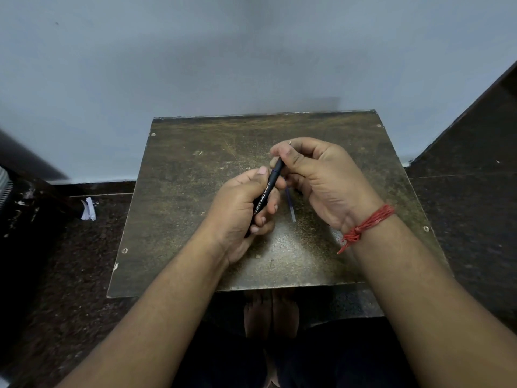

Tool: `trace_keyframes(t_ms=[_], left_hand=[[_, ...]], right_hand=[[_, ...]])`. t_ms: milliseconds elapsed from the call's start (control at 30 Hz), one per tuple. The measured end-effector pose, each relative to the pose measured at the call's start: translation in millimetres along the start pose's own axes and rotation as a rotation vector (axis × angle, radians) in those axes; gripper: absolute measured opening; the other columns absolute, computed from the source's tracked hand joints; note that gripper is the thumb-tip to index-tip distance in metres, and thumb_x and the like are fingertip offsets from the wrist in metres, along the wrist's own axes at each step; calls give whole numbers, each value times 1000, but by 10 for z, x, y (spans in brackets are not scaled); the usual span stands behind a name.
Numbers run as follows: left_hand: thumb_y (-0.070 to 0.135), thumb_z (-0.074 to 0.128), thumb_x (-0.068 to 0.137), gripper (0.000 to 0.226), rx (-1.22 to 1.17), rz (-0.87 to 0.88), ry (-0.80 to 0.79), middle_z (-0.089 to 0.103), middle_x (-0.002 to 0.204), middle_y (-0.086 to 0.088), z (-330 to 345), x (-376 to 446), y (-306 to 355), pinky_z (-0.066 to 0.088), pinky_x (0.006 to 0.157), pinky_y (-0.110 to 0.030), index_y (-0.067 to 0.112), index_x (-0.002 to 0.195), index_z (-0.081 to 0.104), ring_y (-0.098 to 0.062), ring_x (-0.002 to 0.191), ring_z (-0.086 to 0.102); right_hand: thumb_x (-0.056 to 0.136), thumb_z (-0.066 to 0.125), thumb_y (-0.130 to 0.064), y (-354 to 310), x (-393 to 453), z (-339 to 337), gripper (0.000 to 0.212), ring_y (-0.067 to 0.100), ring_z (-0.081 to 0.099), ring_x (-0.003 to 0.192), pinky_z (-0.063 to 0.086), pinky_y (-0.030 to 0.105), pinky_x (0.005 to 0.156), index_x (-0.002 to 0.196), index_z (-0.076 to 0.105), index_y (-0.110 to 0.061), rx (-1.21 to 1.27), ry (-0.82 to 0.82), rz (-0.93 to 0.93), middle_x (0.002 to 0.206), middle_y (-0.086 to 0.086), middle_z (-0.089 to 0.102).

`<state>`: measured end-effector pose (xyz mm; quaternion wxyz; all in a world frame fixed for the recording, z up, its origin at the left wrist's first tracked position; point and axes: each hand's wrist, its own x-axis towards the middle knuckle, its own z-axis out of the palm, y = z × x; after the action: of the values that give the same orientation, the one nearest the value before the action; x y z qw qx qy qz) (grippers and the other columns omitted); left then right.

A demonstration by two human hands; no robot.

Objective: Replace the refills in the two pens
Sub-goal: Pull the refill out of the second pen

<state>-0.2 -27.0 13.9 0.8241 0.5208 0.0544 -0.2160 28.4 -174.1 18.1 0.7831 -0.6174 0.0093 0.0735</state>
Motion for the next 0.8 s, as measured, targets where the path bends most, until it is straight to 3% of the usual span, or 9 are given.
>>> trace_keyframes(t_ms=[100,267,367,467,567,667,800], left_hand=[[21,40,106,29,36,16,38,53,54,-2,6,16,-12,24,34,-15,8,89,61,-6,38,33],[17,39,105,25,62,23,23,54,57,-2,12,7,-12,24,35,-16,6,95,60,-6,41,33],[18,40,106,27,50,34,26,53,56,-2,23,8,-10,22,34,-15,5,93,61,-5,40,32],[18,40,106,28,23,40,37,53,55,-2,18,13,-14,22,33,-15,6,91,61,-5,39,31],[18,40,106,29,10,40,51,55,56,-2,10,21,-21,22,33,-14,6,91,61,-5,38,31],[19,39,107,28,29,37,83,56,57,-2,10,26,-25,22,33,-15,5,95,60,-5,39,32],[23,39,107,29,59,36,96,58,58,-4,16,22,-28,23,33,-16,6,95,60,-6,39,32]], right_hand=[[82,75,-25,14,-18,-15,28,17,62,66,45,30,63,96,66,-3,-63,44,5,77,10,67],[85,75,-10,19,3,-44,9,19,61,65,43,25,54,87,66,-10,-96,76,-12,73,8,68],[89,68,-4,2,-12,-39,5,16,62,65,43,25,58,93,69,-7,-47,47,7,78,9,70],[94,59,0,-37,-29,-35,17,15,64,71,42,26,64,105,70,-5,2,10,52,92,10,76],[95,61,-8,-48,-35,-25,20,15,64,73,41,25,62,114,67,-5,20,19,90,98,11,76],[90,72,-19,-10,-23,-6,13,12,56,66,37,21,52,100,67,-12,-90,96,78,89,10,67],[86,75,-12,15,-8,-5,11,1,47,48,37,13,46,89,65,-11,-130,134,48,79,12,61]])
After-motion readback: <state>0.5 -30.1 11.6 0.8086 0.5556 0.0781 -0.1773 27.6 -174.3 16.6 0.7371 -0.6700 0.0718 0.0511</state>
